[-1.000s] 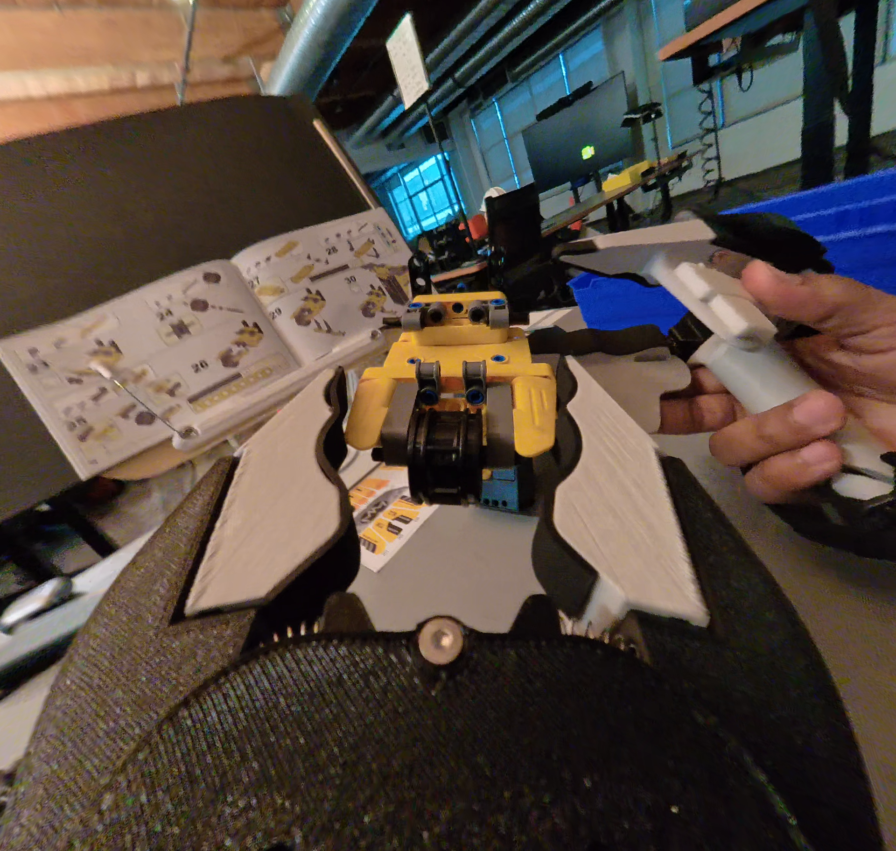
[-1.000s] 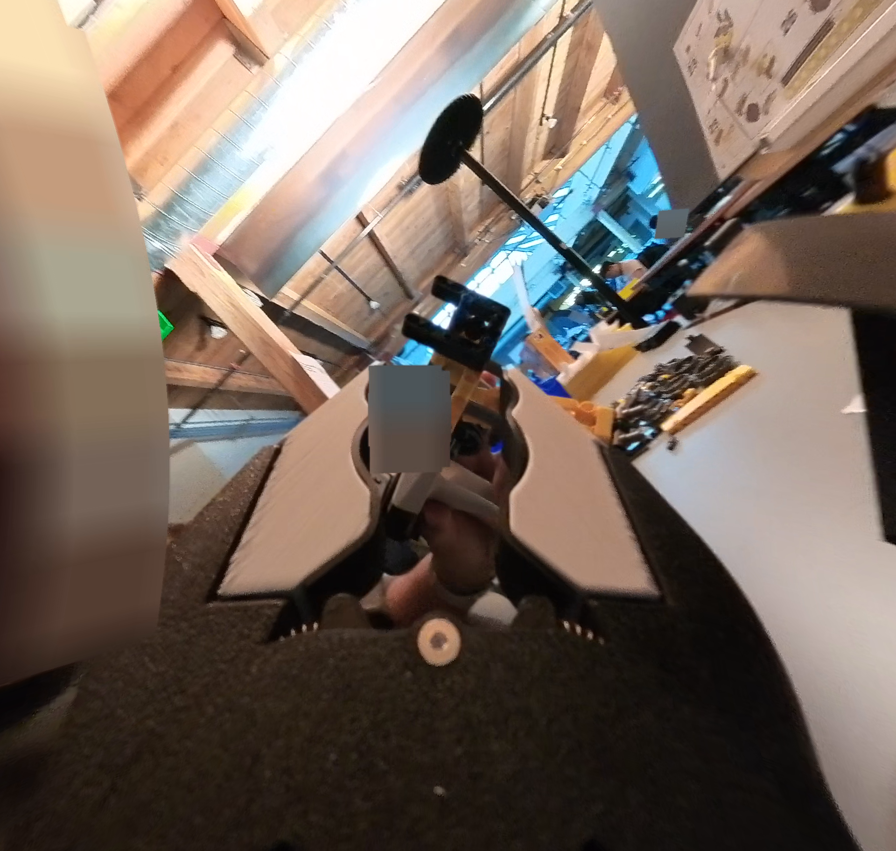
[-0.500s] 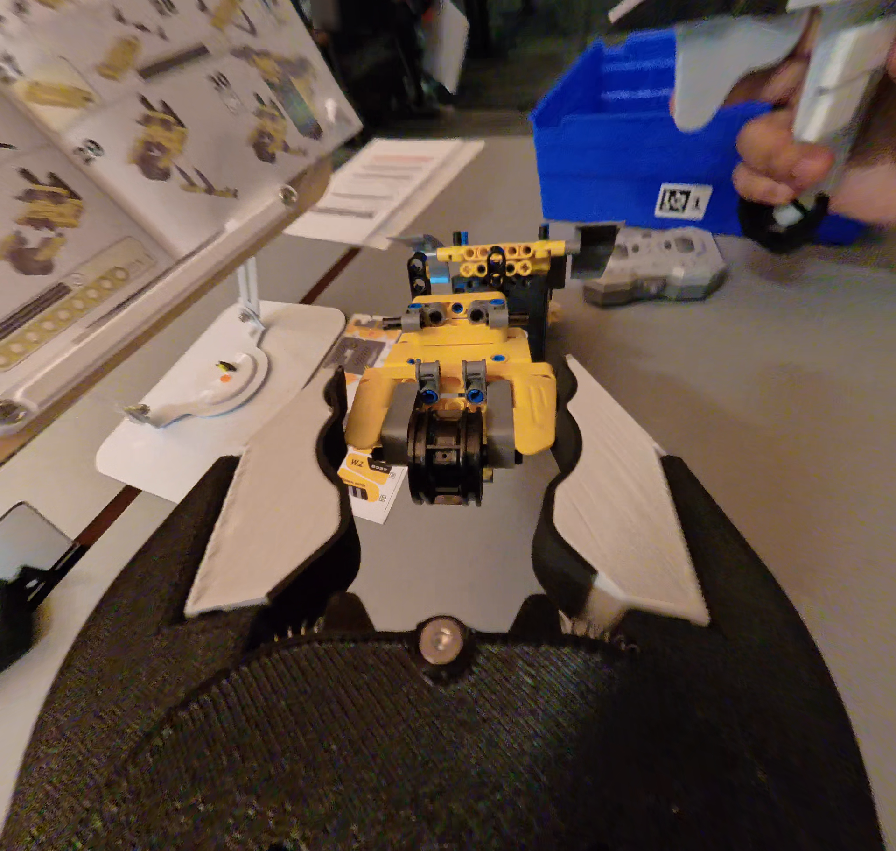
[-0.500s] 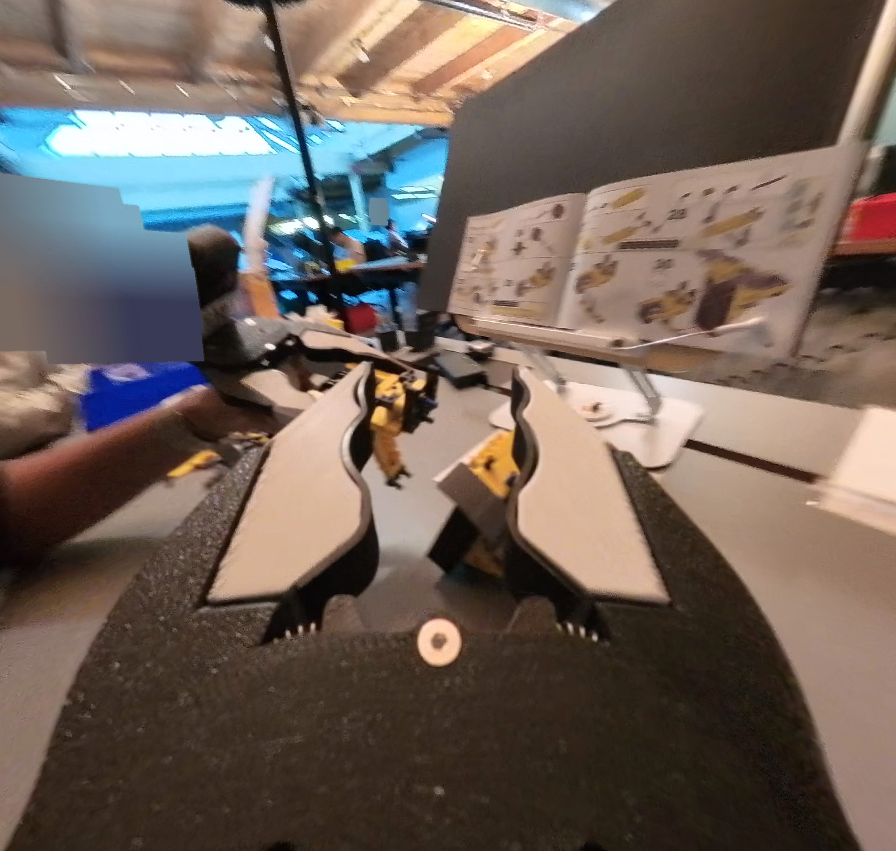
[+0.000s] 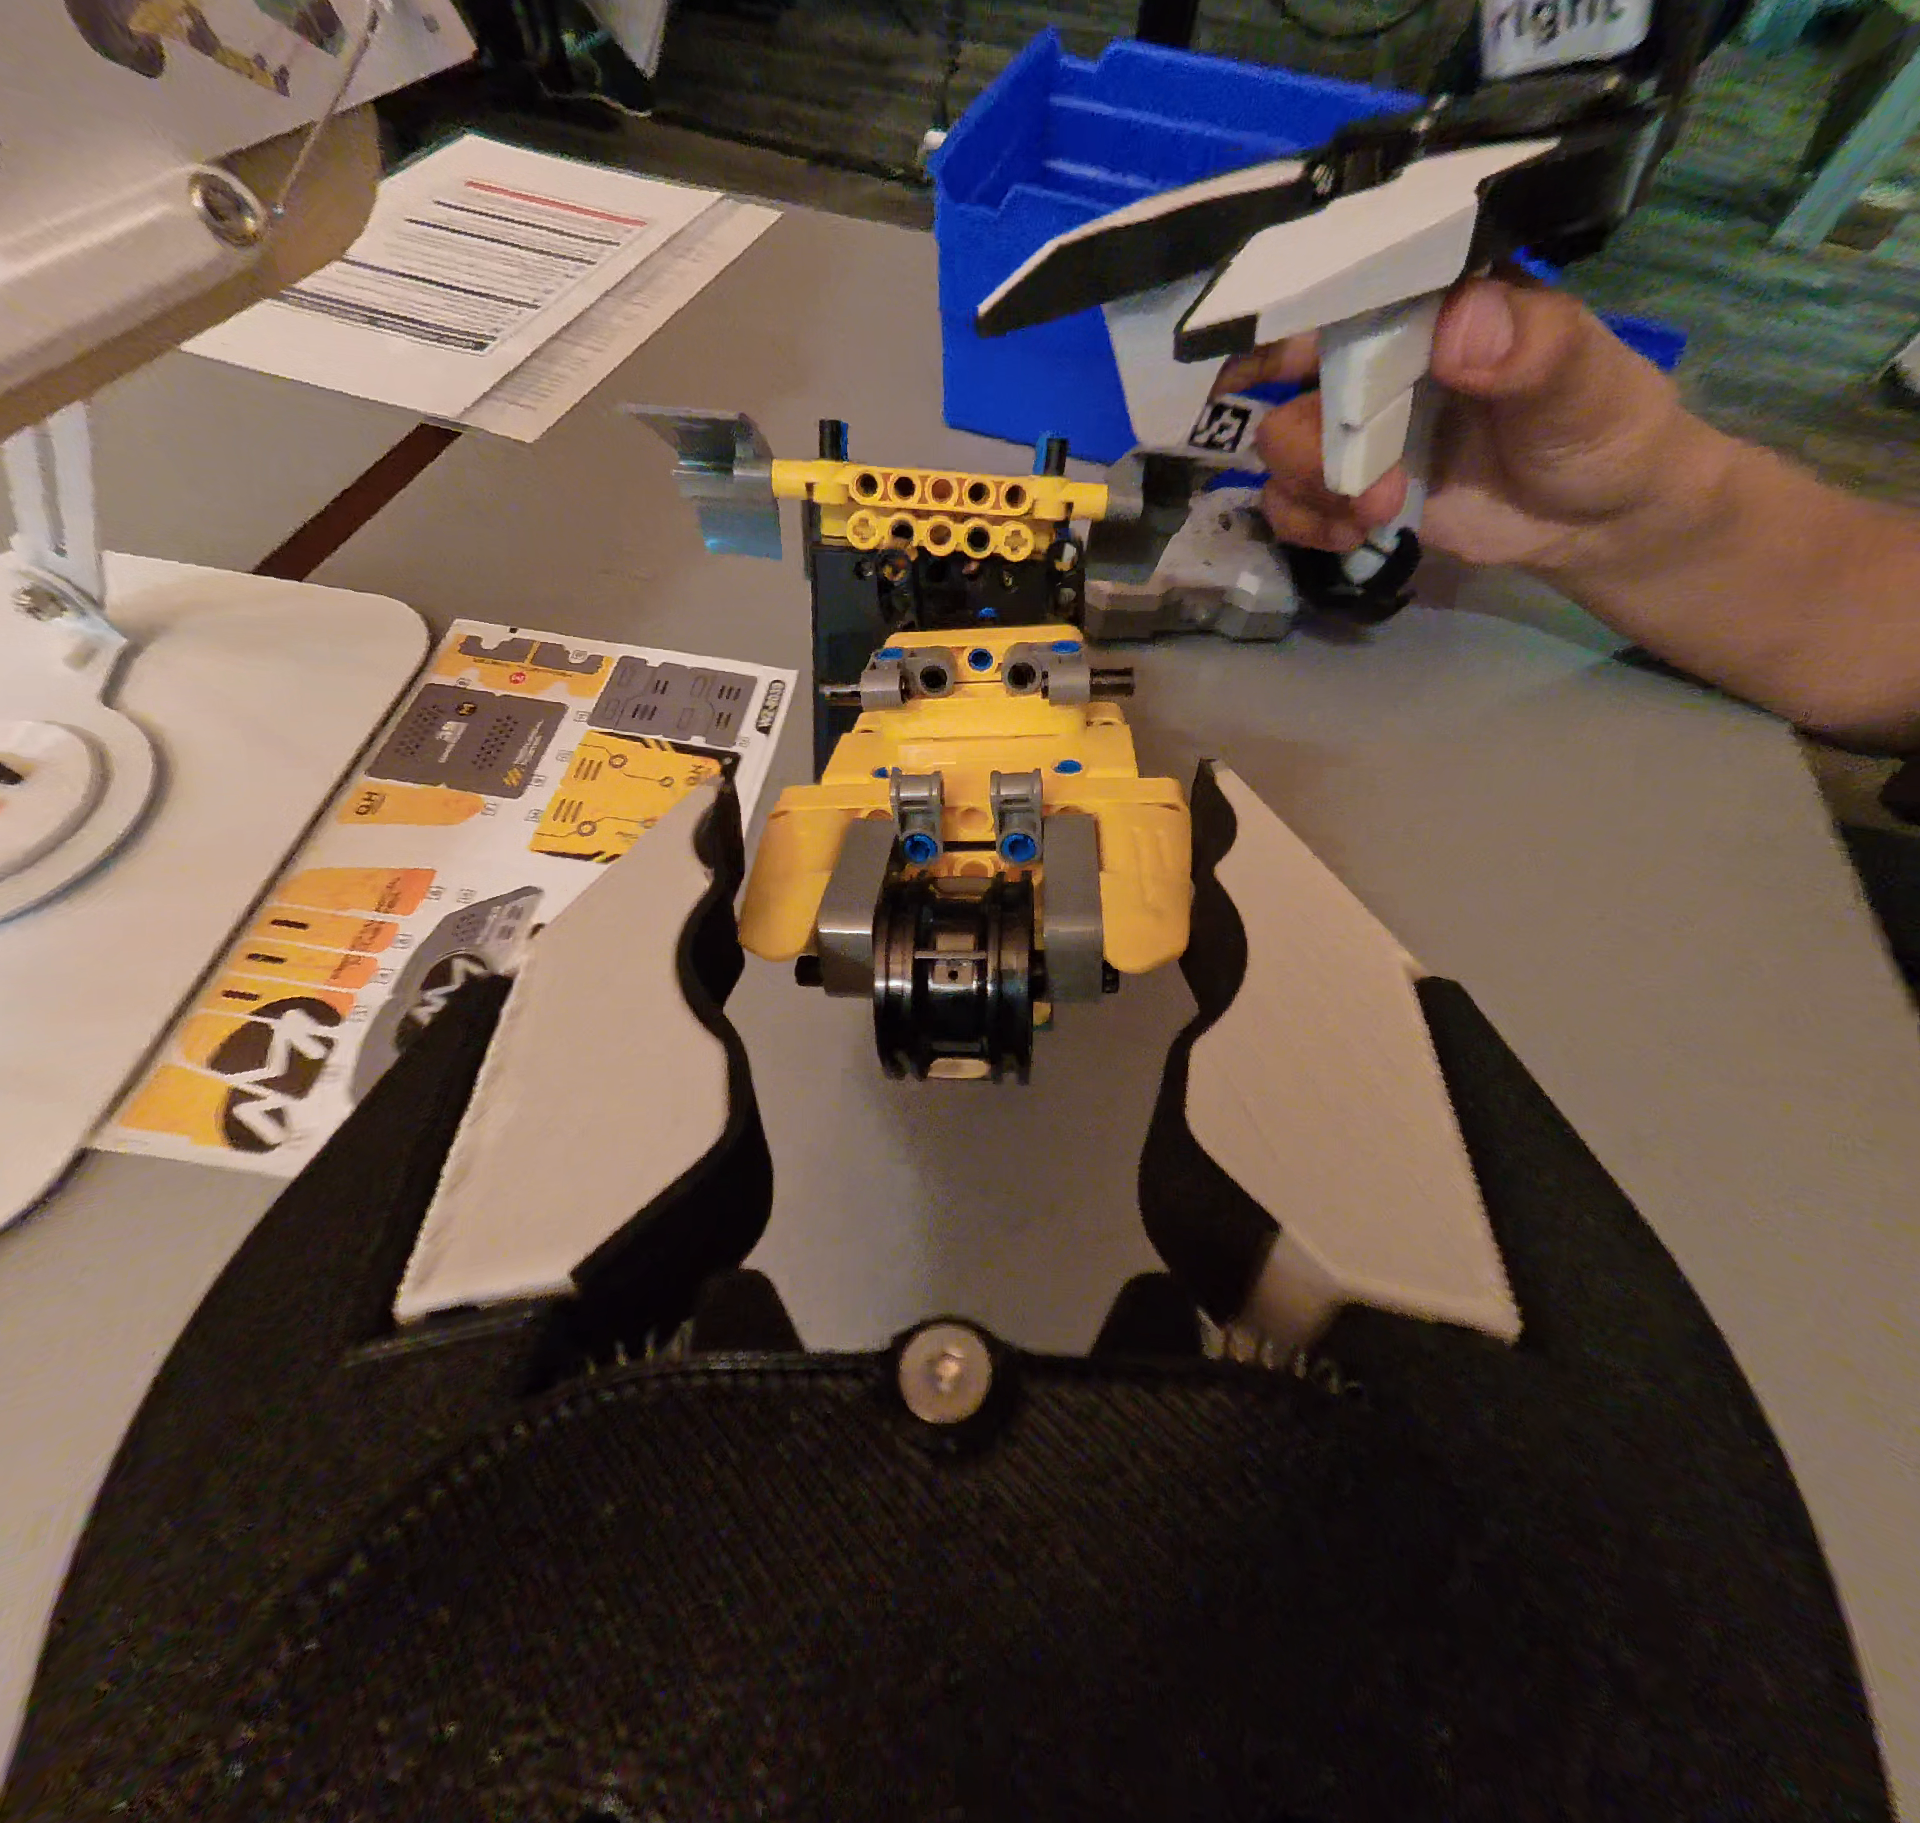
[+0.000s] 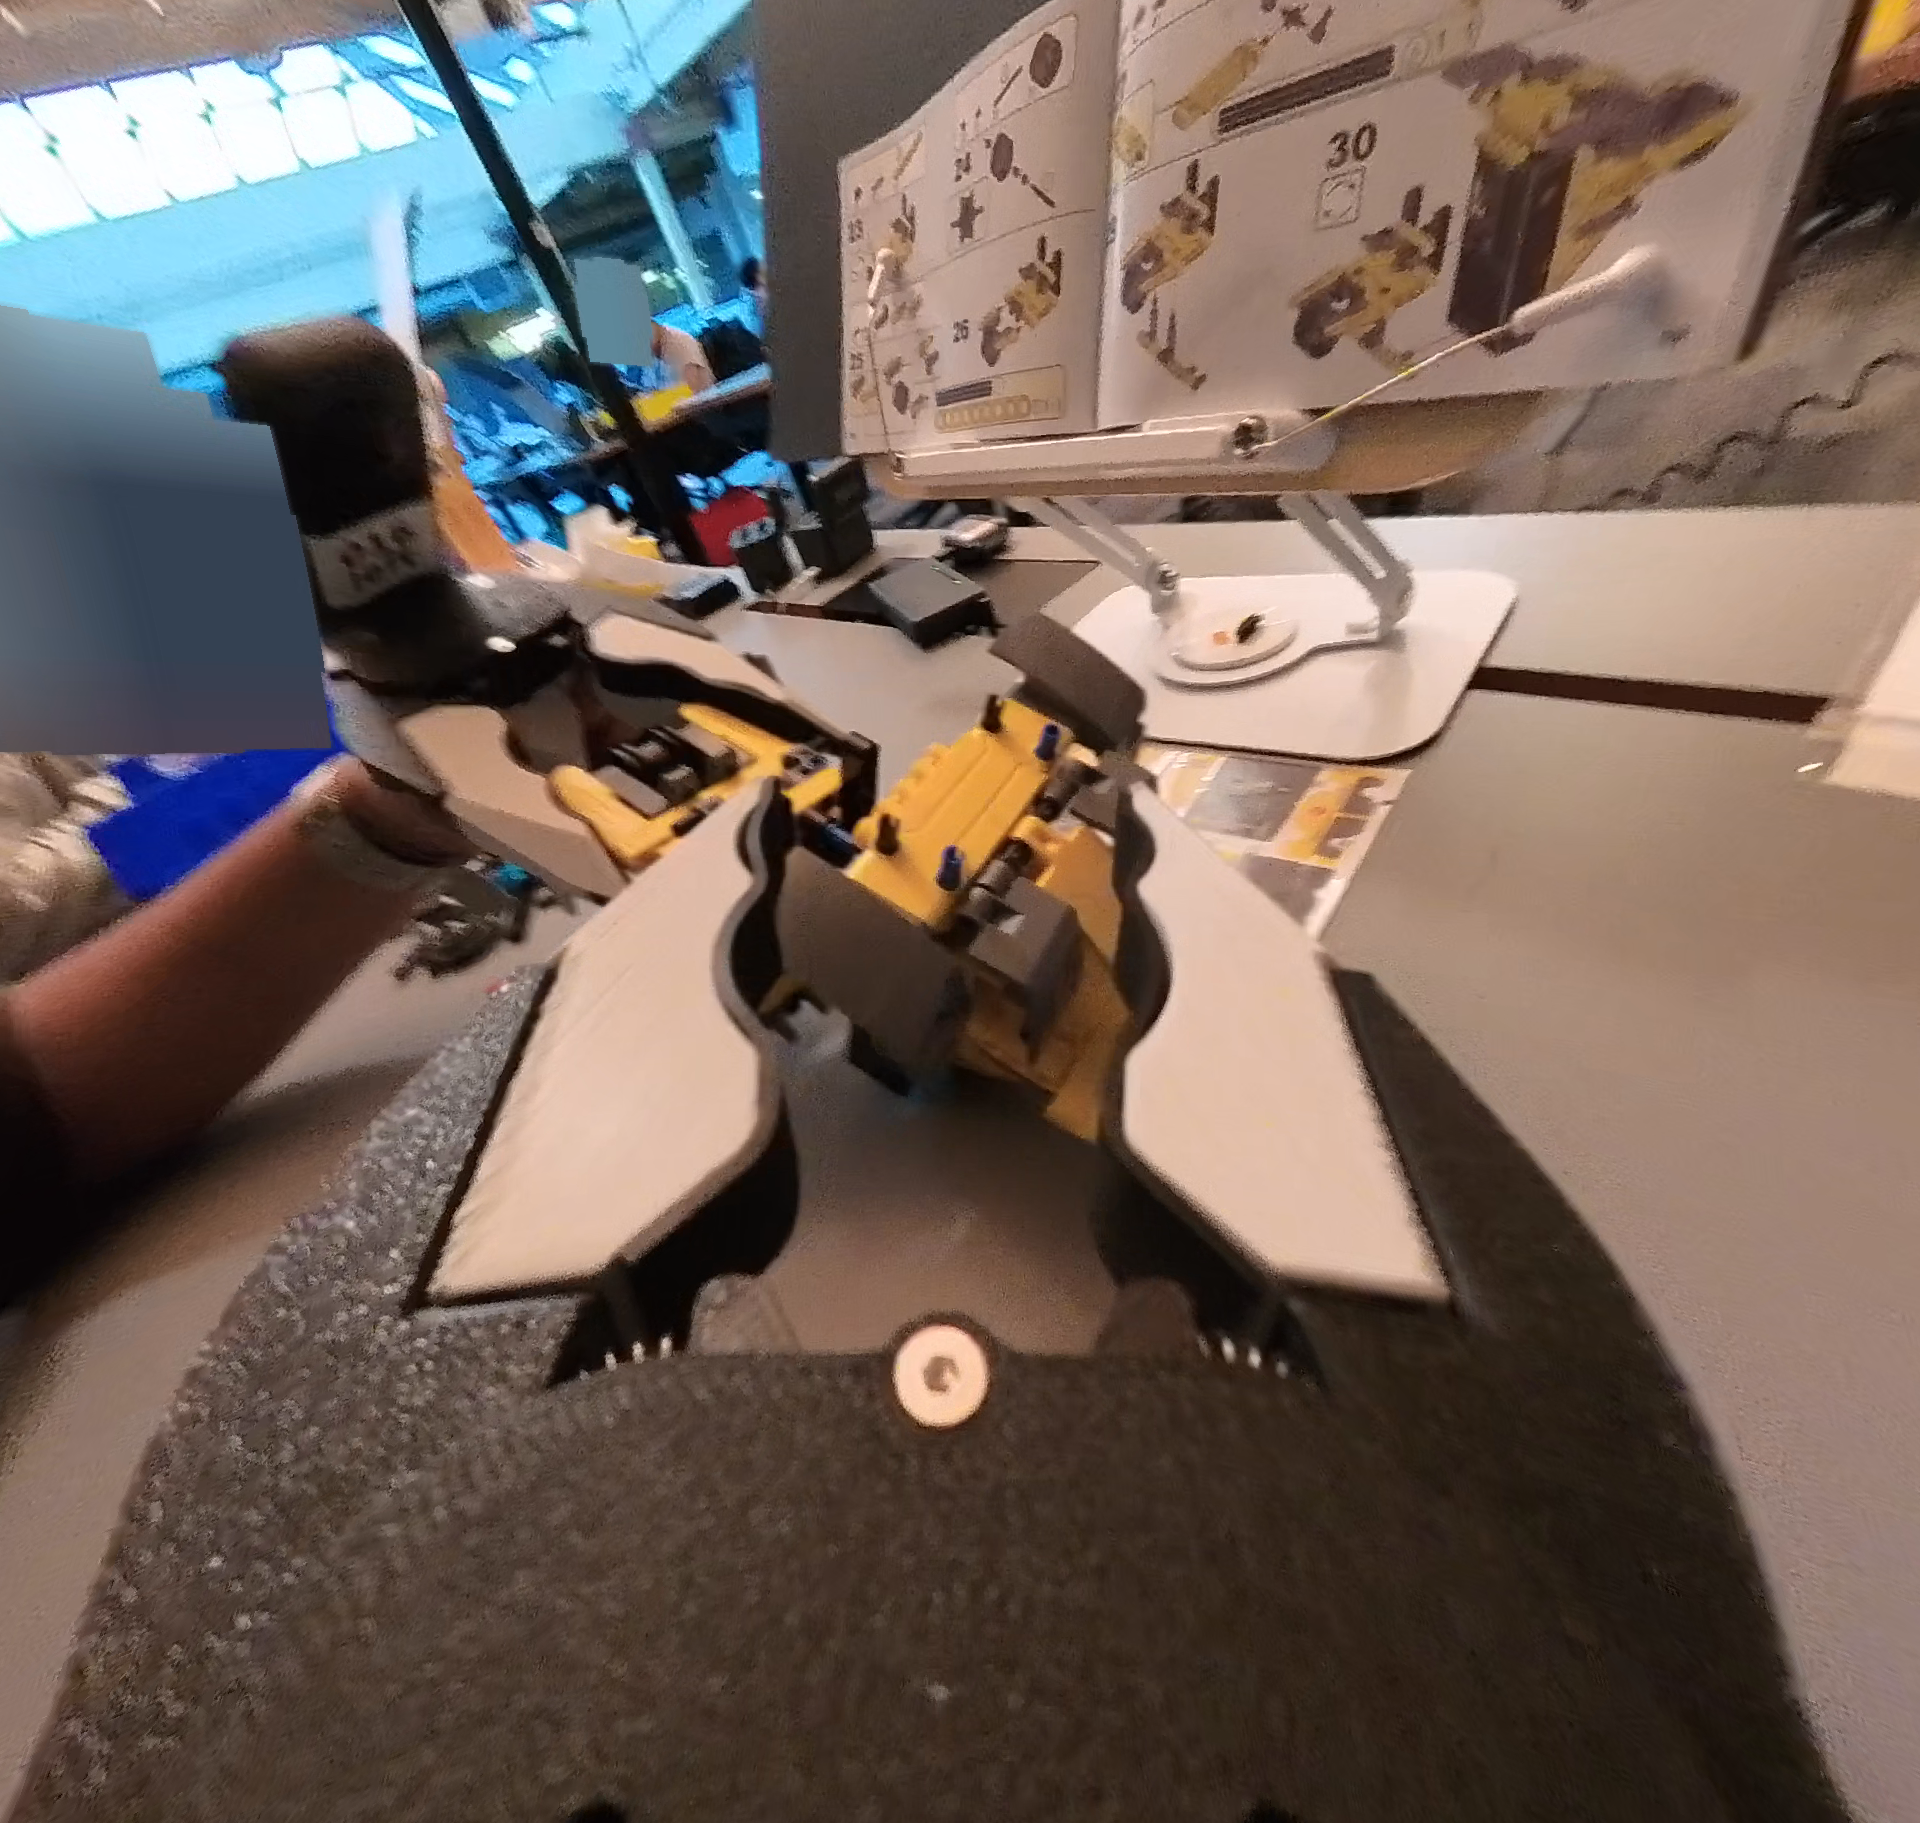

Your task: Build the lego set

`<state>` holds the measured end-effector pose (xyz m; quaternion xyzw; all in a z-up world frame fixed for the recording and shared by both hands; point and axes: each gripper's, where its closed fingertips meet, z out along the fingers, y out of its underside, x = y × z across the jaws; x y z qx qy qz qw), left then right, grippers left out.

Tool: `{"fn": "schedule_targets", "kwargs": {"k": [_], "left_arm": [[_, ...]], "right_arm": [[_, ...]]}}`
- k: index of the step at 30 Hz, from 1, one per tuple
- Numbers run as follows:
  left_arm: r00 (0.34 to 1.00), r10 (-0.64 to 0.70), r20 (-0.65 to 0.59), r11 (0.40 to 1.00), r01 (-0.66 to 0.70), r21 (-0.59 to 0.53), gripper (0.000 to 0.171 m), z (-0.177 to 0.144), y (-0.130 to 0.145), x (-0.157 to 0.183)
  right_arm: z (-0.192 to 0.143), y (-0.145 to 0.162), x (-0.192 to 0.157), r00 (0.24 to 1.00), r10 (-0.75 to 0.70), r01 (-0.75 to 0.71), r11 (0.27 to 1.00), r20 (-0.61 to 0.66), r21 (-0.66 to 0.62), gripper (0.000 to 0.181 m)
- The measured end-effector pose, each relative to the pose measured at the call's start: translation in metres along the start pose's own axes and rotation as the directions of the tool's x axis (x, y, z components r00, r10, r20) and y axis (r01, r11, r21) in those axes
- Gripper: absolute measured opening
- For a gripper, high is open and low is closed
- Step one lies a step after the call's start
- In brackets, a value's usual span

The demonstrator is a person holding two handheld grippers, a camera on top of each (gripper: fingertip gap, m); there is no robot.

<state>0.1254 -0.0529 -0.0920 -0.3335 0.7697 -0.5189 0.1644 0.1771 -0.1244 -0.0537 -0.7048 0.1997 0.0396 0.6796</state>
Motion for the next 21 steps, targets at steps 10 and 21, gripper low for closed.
{"fn": "schedule_targets", "kwargs": {"k": [10, 21], "left_arm": [[0.998, -0.06, -0.007, 0.998, 0.06, -0.018, 0.083, 0.007, 0.01, -0.015], [0.999, 0.037, -0.008, 0.996, -0.038, -0.079, 0.082, 0.009, 0.008, -0.015]], "right_arm": [[0.007, 0.02, -0.001, 0.987, 0.153, -0.147, 0.984, 0.056, -0.098, 0.068], [0.01, 0.025, -0.003, 0.973, 0.212, -0.201, 0.973, 0.096, -0.117, 0.071]]}}
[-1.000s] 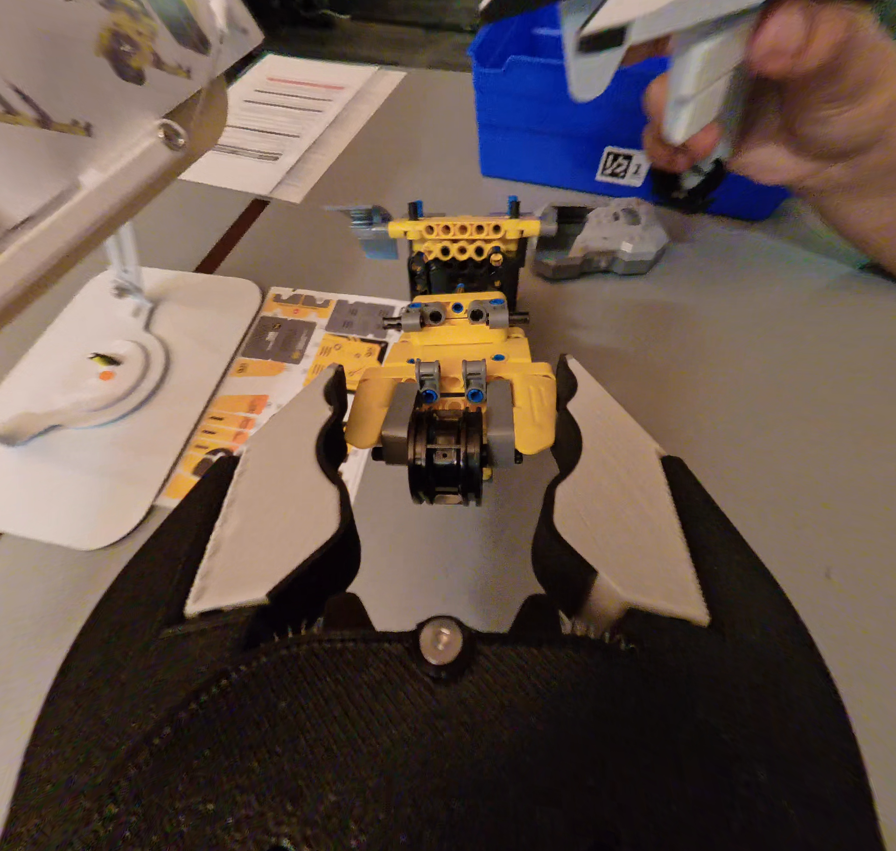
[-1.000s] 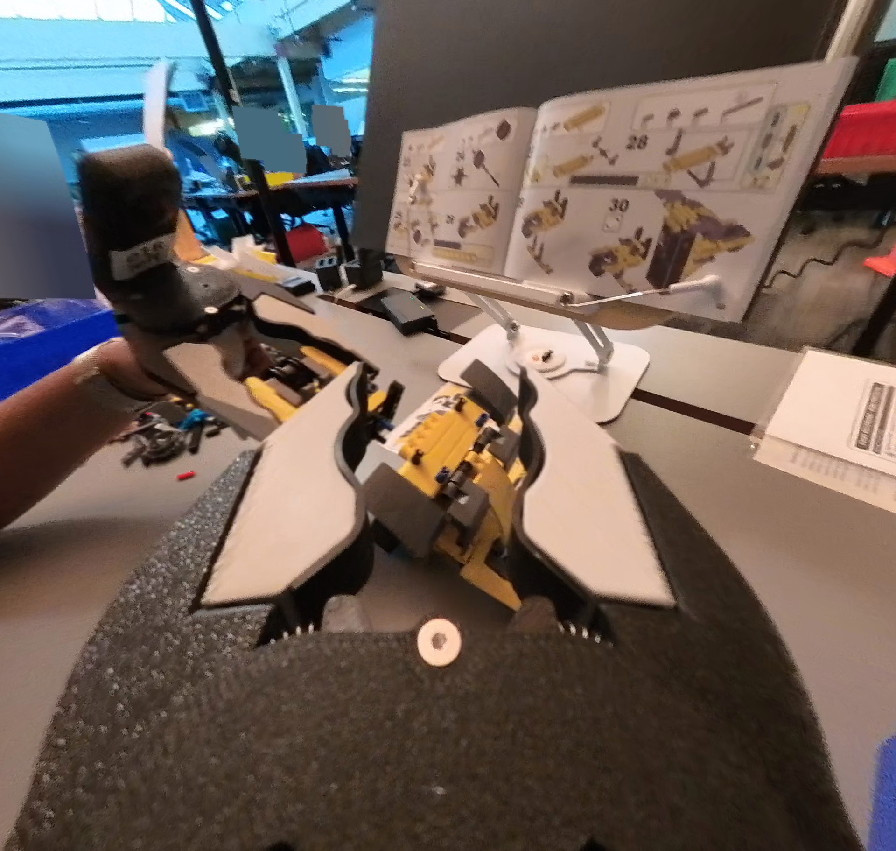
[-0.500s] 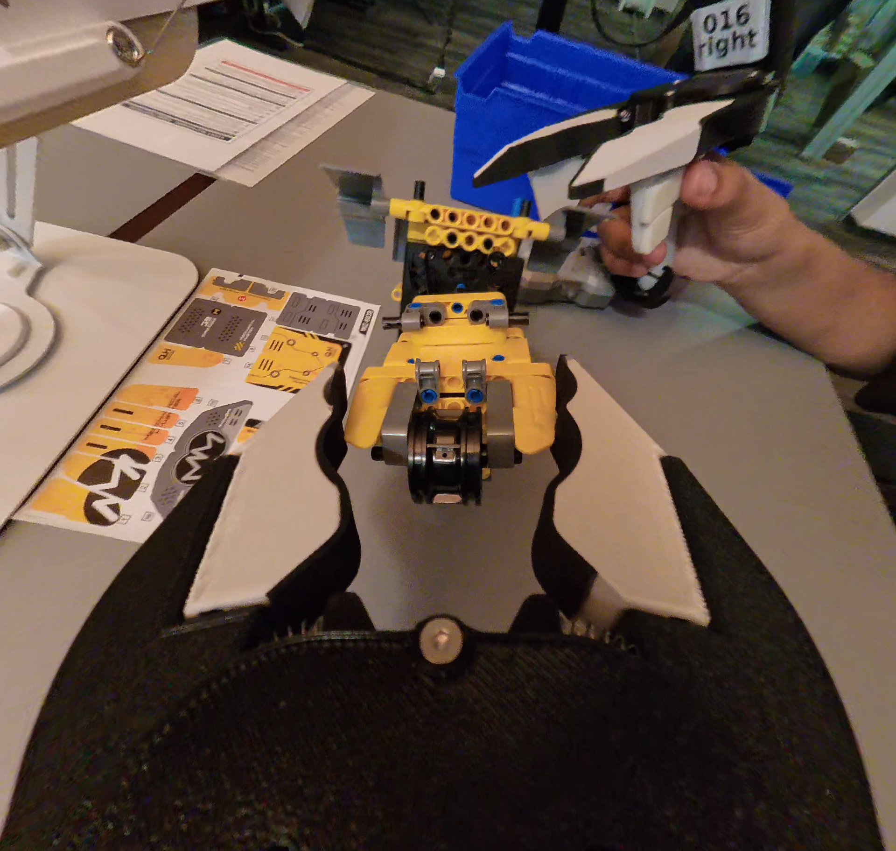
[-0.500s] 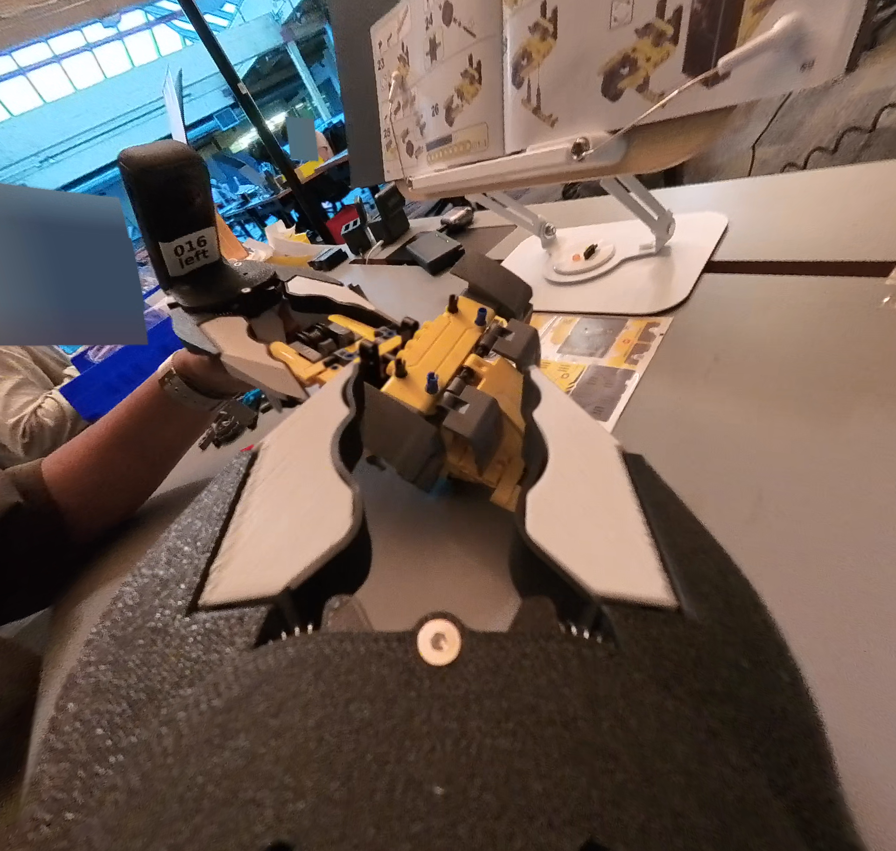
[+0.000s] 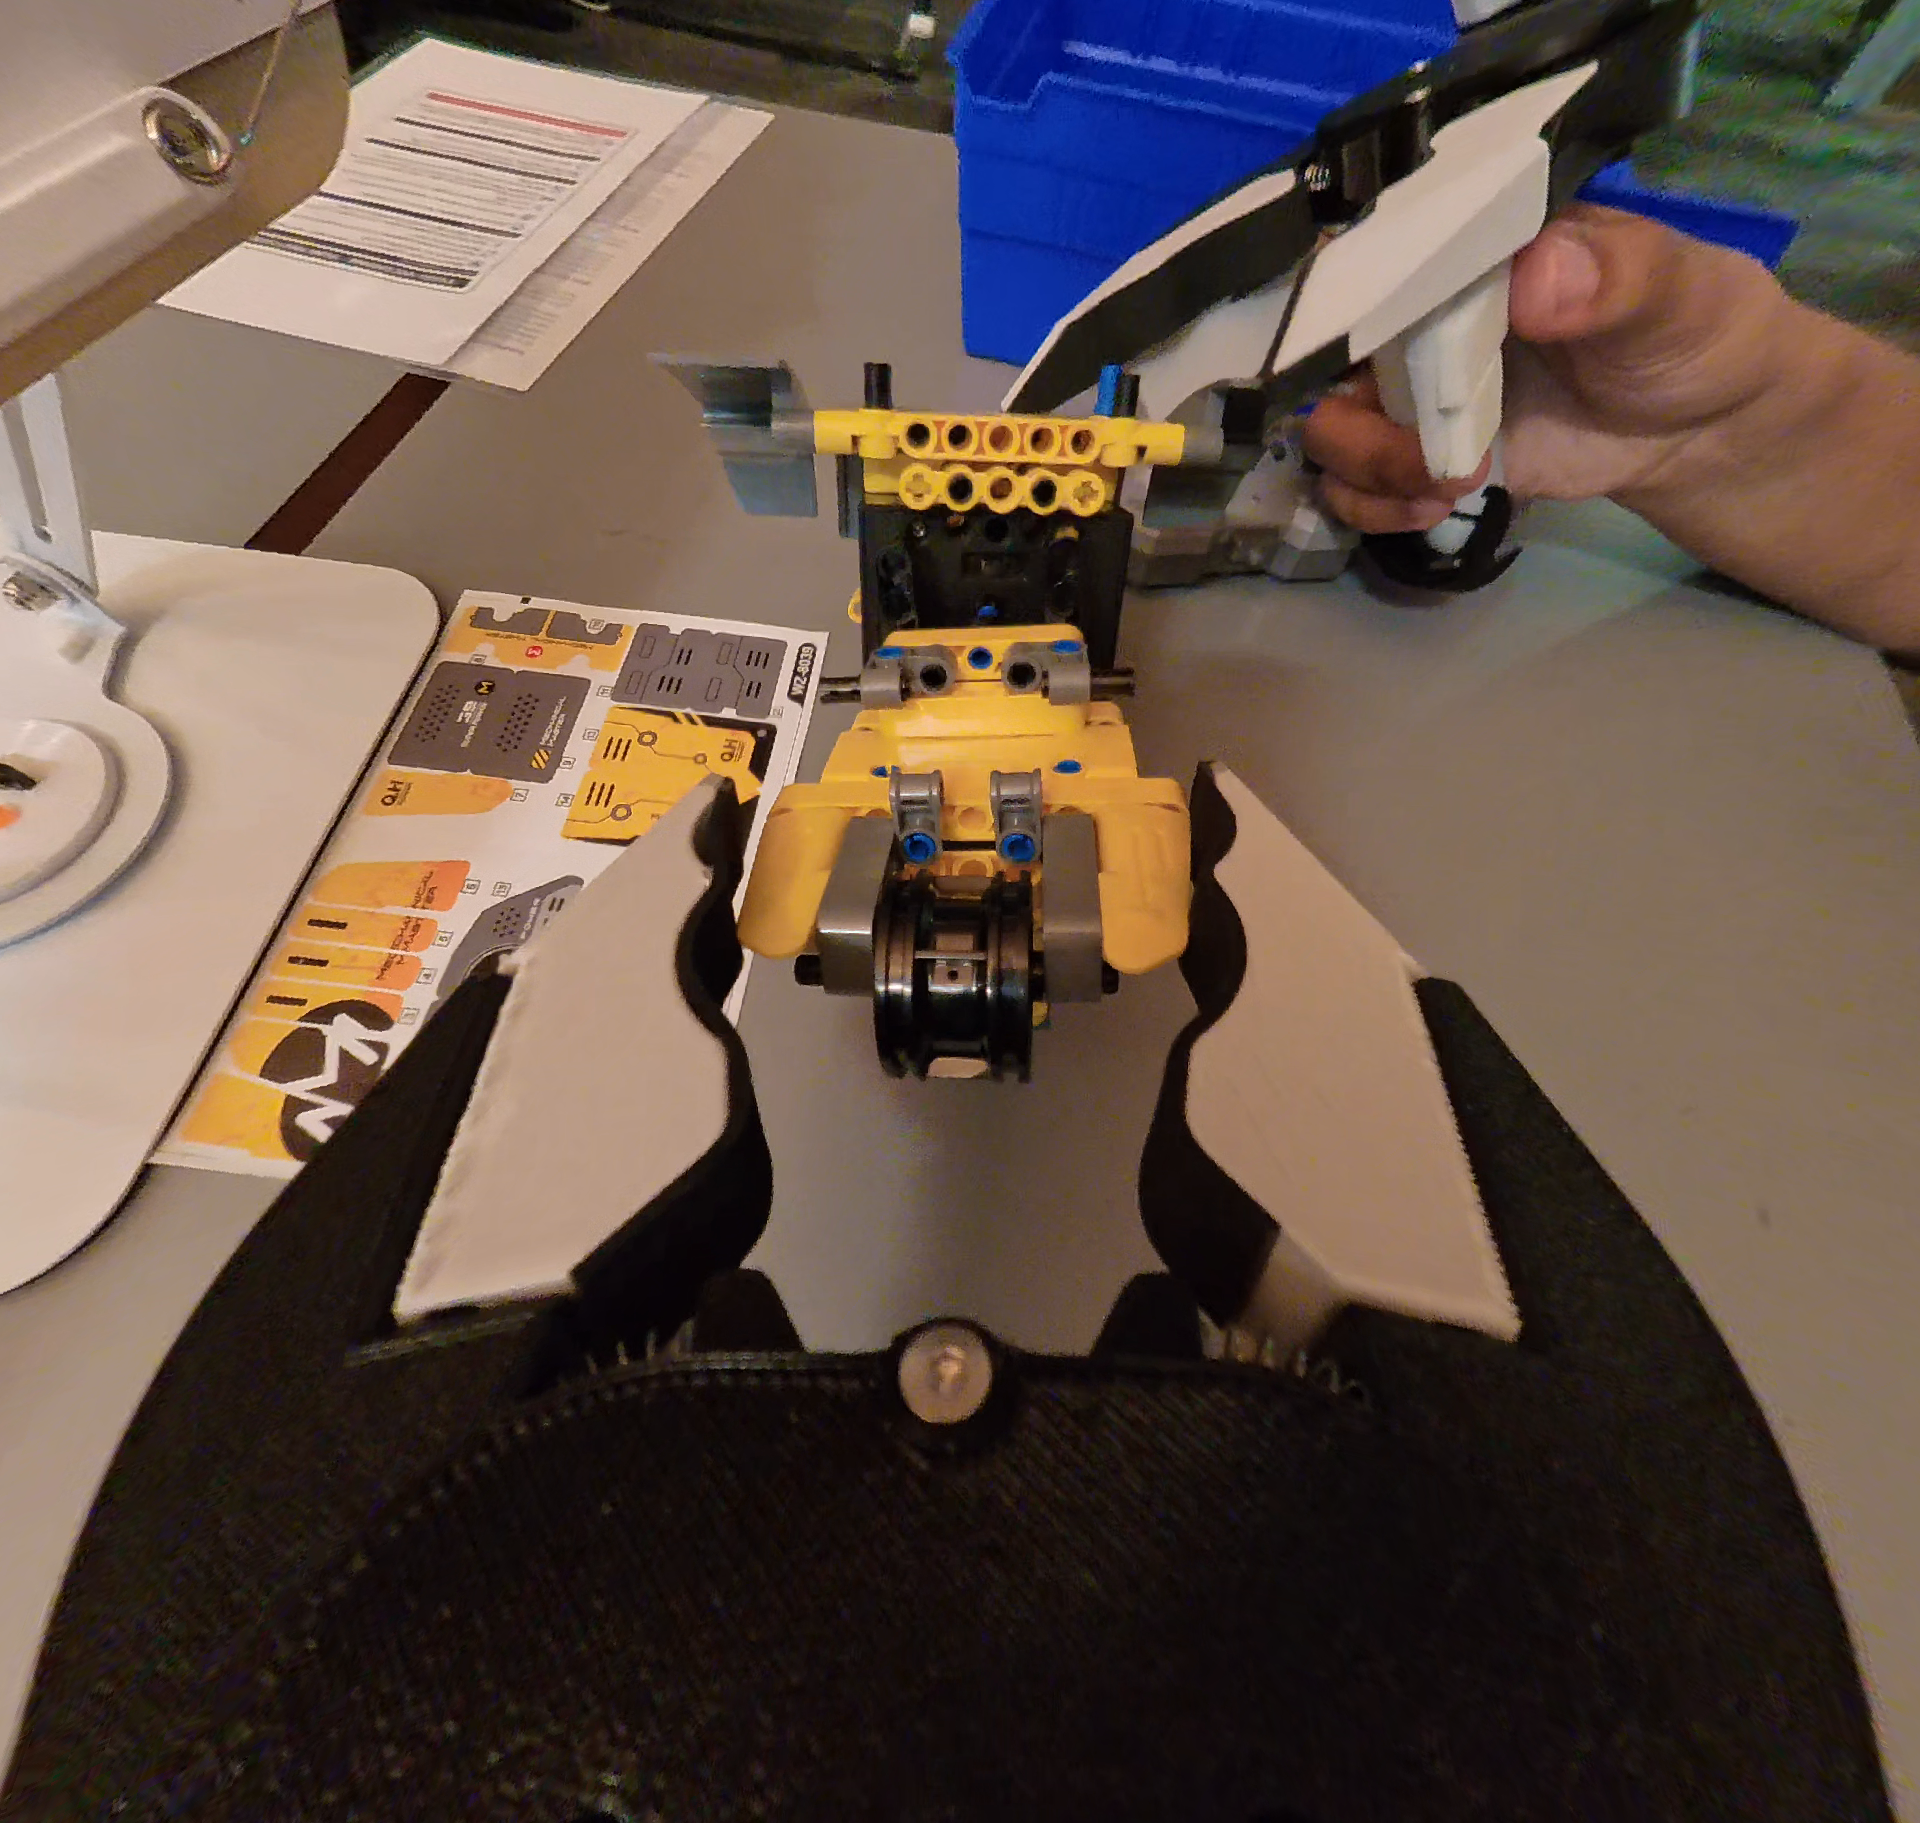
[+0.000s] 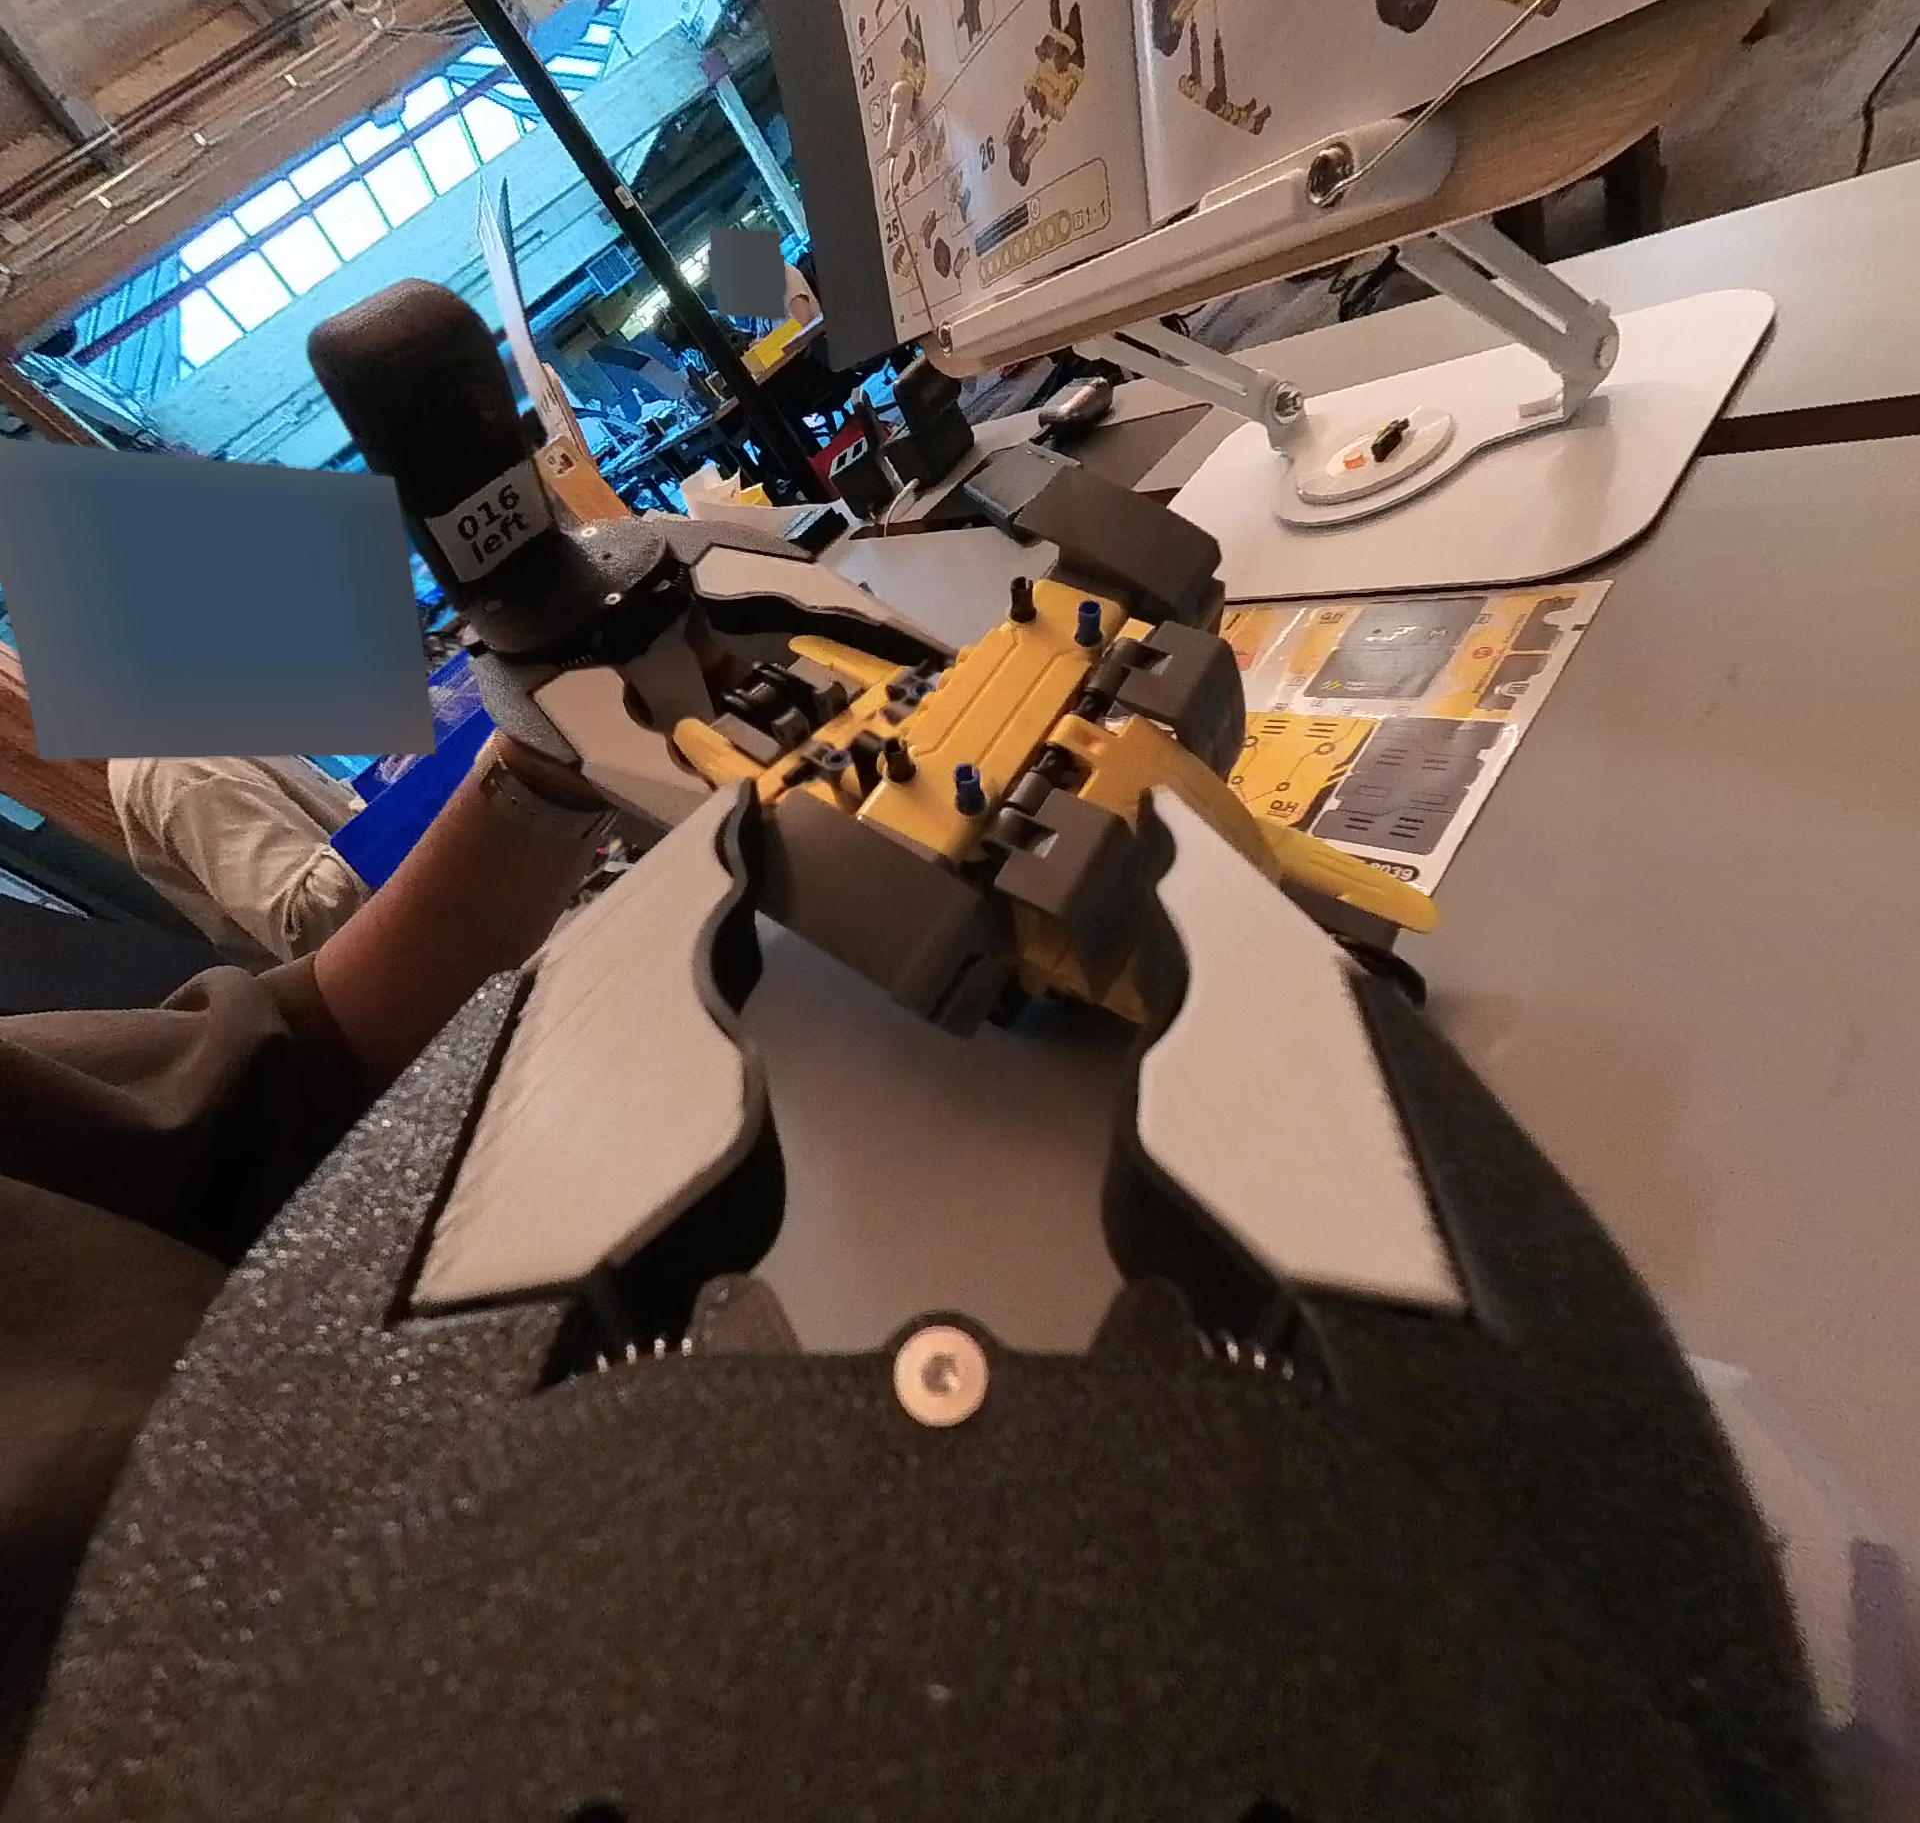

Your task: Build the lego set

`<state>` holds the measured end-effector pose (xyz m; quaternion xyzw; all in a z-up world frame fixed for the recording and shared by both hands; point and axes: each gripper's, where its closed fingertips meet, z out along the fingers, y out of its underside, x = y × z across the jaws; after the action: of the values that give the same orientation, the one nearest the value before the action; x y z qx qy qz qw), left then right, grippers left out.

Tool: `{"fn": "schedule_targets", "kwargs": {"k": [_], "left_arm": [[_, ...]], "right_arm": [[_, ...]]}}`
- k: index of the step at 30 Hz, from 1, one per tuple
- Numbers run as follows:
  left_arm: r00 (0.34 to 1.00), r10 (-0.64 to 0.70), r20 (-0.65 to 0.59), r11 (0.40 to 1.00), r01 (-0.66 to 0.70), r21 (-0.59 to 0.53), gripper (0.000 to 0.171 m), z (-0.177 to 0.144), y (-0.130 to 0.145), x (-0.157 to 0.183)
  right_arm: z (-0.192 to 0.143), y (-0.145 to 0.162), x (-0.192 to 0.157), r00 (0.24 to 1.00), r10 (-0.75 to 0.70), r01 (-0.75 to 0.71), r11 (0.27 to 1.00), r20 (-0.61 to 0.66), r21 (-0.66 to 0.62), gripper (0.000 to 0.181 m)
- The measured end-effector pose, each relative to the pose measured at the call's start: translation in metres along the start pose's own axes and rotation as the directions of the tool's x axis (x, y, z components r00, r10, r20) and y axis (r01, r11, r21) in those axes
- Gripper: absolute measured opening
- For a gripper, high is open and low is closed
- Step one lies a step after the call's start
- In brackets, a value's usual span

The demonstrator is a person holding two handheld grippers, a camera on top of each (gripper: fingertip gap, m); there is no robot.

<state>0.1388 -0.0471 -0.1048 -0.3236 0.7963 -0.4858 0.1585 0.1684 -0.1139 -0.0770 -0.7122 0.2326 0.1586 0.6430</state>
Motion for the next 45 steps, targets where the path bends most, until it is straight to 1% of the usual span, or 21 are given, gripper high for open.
{"fn": "schedule_targets", "kwargs": {"k": [3, 6, 10, 13, 16, 18, 19, 20, 21, 23, 26, 27, 29, 30, 31, 32, 35, 37, 39, 42, 45], "left_arm": [[1.0, 0.02, 0.017, 1.0, -0.02, -0.011, 0.082, 0.0, 0.001, 0.0], [0.999, 0.025, 0.023, 1.0, -0.024, -0.01, 0.083, 0.0, 0.0, 0.0], [0.997, 0.054, 0.049, 0.998, -0.053, -0.034, 0.082, -0.001, 0.002, -0.002], [0.997, 0.059, 0.057, 0.998, -0.058, -0.035, 0.082, 0.0, 0.001, -0.002], [0.996, 0.061, 0.063, 0.998, -0.059, -0.036, 0.082, 0.0, 0.001, -0.002], [0.997, 0.049, 0.064, 0.998, -0.047, -0.029, 0.082, 0.0, 0.0, -0.002], [0.997, 0.039, 0.059, 0.999, -0.038, -0.021, 0.082, 0.0, -0.001, -0.002], [0.998, 0.028, 0.049, 1.0, -0.028, -0.013, 0.082, 0.0, -0.002, -0.001], [0.999, 0.017, 0.038, 1.0, -0.017, -0.004, 0.082, 0.001, -0.003, 0.0], [1.0, 0.001, 0.026, 1.0, -0.001, 0.003, 0.082, 0.001, -0.003, 0.001], [1.0, -0.007, 0.024, 1.0, 0.007, 0.006, 0.082, 0.003, -0.002, 0.001], [1.0, -0.013, 0.021, 1.0, 0.013, 0.009, 0.082, 0.002, -0.002, 0.001], [1.0, -0.019, 0.02, 1.0, 0.019, 0.011, 0.082, 0.002, -0.003, 0.001], [1.0, -0.021, 0.02, 1.0, 0.021, 0.012, 0.082, 0.002, -0.002, 0.001], [1.0, -0.024, 0.018, 1.0, 0.024, 0.013, 0.082, 0.003, -0.003, 0.001], [1.0, -0.026, 0.016, 1.0, 0.026, 0.014, 0.083, 0.003, -0.003, 0.001], [0.999, -0.031, 0.013, 0.999, 0.031, 0.018, 0.083, 0.002, -0.003, 0.001], [0.999, -0.037, 0.01, 0.999, 0.037, 0.022, 0.083, 0.002, -0.004, 0.001], [0.999, -0.037, 0.011, 0.999, 0.036, 0.022, 0.083, 0.002, -0.003, 0.001], [1.0, -0.026, 0.017, 1.0, 0.026, 0.016, 0.083, 0.002, -0.003, 0.002], [1.0, -0.021, 0.016, 1.0, 0.021, 0.011, 0.082, 0.002, -0.002, 0.001]], "right_arm": [[-0.002, -0.002, 0.0, 1.0, -0.007, 0.007, 1.0, -0.009, 0.009, 0.068], [-0.006, -0.007, 0.001, 0.999, -0.045, 0.045, 0.999, -0.028, 0.025, 0.06], [-0.014, -0.018, 0.001, 0.984, -0.16, 0.165, 0.985, -0.081, 0.051, 0.041], [-0.015, -0.016, -0.002, 0.971, -0.222, 0.225, 0.974, -0.089, 0.021, 0.027], [-0.015, -0.014, -0.005, 0.956, -0.276, 0.276, 0.961, -0.094, -0.01, 0.028], [-0.019, -0.018, -0.005, 0.917, -0.375, 0.375, 0.927, -0.133, -0.03, 0.034], [-0.02, -0.021, -0.009, 0.884, -0.446, 0.445, 0.895, -0.139, -0.035, 0.041], [-0.022, -0.024, -0.017, 0.838, -0.529, 0.53, 0.848, -0.134, -0.032, 0.049], [-0.022, -0.024, -0.025, 0.775, -0.618, 0.621, 0.784, -0.132, -0.029, 0.054], [-0.021, -0.015, -0.041, 0.598, -0.791, 0.792, 0.608, -0.131, -0.056, 0.059], [-0.012, 0.002, -0.036, 0.34, -0.916, 0.911, 0.377, -0.215, -0.166, 0.059], [-0.011, 0.004, -0.033, 0.242, -0.936, 0.933, 0.297, -0.254, -0.203, 0.056], [-0.013, -0.001, -0.031, 0.053, -0.936, 0.961, 0.143, -0.348, -0.238, 0.037], [-0.015, -0.004, -0.034, -0.016, -0.922, 0.968, 0.083, -0.388, -0.236, 0.029], [-0.017, -0.006, -0.037, -0.055, -0.909, 0.971, 0.048, -0.413, -0.234, 0.018], [-0.016, -0.006, -0.037, -0.059, -0.906, 0.97, 0.047, -0.419, -0.239, 0.017], [-0.01, 0.0, -0.03, 0.0, -0.918, 0.955, 0.118, -0.396, -0.272, 0.026], [-0.007, 0.004, -0.022, -0.006, -0.925, 0.941, 0.124, -0.38, -0.316, 0.03], [-0.004, 0.007, -0.016, -0.005, -0.928, 0.926, 0.137, -0.372, -0.352, 0.029], [-0.001, 0.008, -0.01, 0.024, -0.919, 0.911, 0.181, -0.393, -0.369, 0.027], [-0.002, 0.005, -0.009, 0.018, -0.908, 0.911, 0.188, -0.419, -0.368, 0.021]]}}
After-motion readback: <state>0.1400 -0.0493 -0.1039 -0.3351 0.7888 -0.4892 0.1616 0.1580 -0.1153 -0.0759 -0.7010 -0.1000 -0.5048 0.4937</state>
